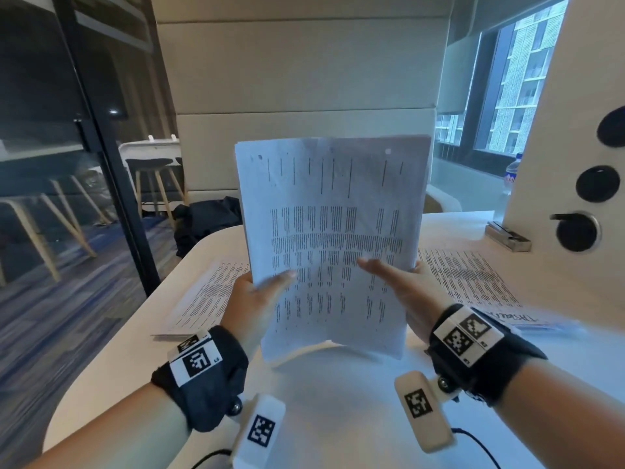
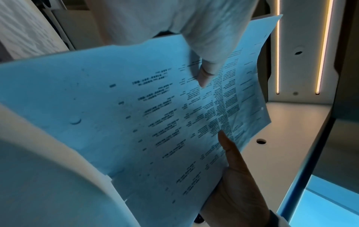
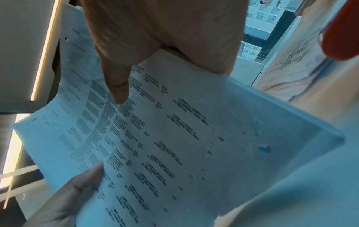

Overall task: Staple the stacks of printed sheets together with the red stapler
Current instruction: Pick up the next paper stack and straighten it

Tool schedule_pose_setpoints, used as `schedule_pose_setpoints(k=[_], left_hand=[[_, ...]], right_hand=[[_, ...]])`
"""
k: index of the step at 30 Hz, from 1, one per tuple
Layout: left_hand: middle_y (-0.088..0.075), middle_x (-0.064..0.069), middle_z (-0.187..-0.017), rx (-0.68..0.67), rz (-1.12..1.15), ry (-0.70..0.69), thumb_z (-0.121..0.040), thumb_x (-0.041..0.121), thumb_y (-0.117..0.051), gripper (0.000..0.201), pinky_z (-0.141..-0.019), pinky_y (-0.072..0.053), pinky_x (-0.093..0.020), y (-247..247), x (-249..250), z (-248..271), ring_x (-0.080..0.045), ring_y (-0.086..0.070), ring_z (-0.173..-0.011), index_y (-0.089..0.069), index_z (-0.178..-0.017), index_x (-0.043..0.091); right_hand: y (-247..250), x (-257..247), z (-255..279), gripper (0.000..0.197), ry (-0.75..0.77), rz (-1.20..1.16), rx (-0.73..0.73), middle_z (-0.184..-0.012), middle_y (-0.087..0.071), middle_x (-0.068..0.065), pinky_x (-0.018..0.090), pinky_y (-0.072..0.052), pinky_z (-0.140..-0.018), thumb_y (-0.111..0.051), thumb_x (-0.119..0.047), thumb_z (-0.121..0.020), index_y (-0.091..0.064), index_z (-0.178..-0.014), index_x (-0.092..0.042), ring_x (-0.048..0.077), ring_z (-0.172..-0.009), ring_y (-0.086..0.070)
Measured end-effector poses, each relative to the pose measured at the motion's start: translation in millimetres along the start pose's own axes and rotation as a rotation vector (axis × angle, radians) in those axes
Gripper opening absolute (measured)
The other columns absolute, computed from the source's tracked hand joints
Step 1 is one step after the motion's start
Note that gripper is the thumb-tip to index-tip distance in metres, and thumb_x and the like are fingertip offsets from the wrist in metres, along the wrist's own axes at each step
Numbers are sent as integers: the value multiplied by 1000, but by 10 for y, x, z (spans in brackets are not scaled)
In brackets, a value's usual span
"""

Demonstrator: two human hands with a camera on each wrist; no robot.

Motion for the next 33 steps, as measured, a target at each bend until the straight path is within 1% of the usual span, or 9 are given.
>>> schedule_pose_setpoints(k=[3,6,8,14,18,23,27,30,33], left_hand=[[-66,6,-90,-42,-35,6,-78,47,-69,18,-84,-46,-29,-1,-105,49,-17,-61,-81,-72,-82,30],[-69,6,-89,31,-24,17,-81,45,-67,18,-78,-46,-23,66,-173,42,-11,-62,-83,-72,-85,28],[-70,8,-89,59,-32,26,-86,37,-63,10,-72,-44,-19,114,-159,18,-7,-63,-85,-68,-88,28],[-65,19,-91,53,-10,69,-91,28,-59,7,-69,-39,-15,208,-155,-32,3,-58,-88,-62,-88,34],[-64,16,-87,67,-15,91,-89,29,-61,4,-66,-37,-14,229,-165,-14,-2,-56,-83,-64,-87,30],[-73,16,-98,38,5,130,-88,36,-61,11,-88,-46,-25,214,-158,26,-5,-64,-102,-69,-93,32],[-69,13,-115,18,-7,91,-82,56,-55,44,-103,-44,-40,191,-91,39,-10,-61,-113,-66,-115,29],[-73,7,-103,-4,-14,115,-86,52,-51,39,-88,-53,-34,149,-63,53,-11,-69,-97,-68,-107,25],[-74,6,-95,-60,-41,95,-94,43,-46,30,-80,-53,-29,40,13,114,-14,-70,-86,-70,-101,27]], right_hand=[[43,89,3,66,-24,174,-37,-98,-75,8,45,-54,-89,-93,-32,-52,-67,-108,-9,25,-93,-71],[102,47,40,27,2,387,-89,-86,-76,1,34,-58,-81,-85,-12,-66,-70,-88,-18,15,-83,-73],[150,-67,54,27,35,537,-172,-87,-76,-2,30,-58,-81,-82,-5,-69,-70,-89,-19,12,-82,-73],[569,-154,8,66,-150,1611,-294,-123,-58,-3,28,-47,-95,-79,-44,-71,-52,-126,-20,13,-104,-55],[741,15,96,45,-343,1932,-420,-112,-61,-6,19,-45,-85,-71,-44,-80,-55,-113,-18,11,-95,-55],[862,40,-3,23,-275,1777,-371,-82,-58,-11,18,-43,-68,-62,-46,-85,-48,-83,-28,5,-72,-53],[670,-406,-48,36,-72,1129,-90,-61,-63,-1,21,-37,-42,-49,-42,-96,-55,-84,-9,10,-42,-49],[464,-951,17,42,291,620,206,-54,-57,5,17,-33,-32,-43,-39,-97,-58,-73,-8,9,-31,-43],[181,-1464,198,17,803,126,345,-77,-65,-4,24,-49,-45,-43,-32,-100,-52,-91,-21,3,-53,-59]])
Point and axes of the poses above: each hand's wrist, its own z-axis away from the middle knuckle, its own y-axis out of the back of the hand, x = y × z, the point moved 4 cm from there along -z, towards the middle knuckle
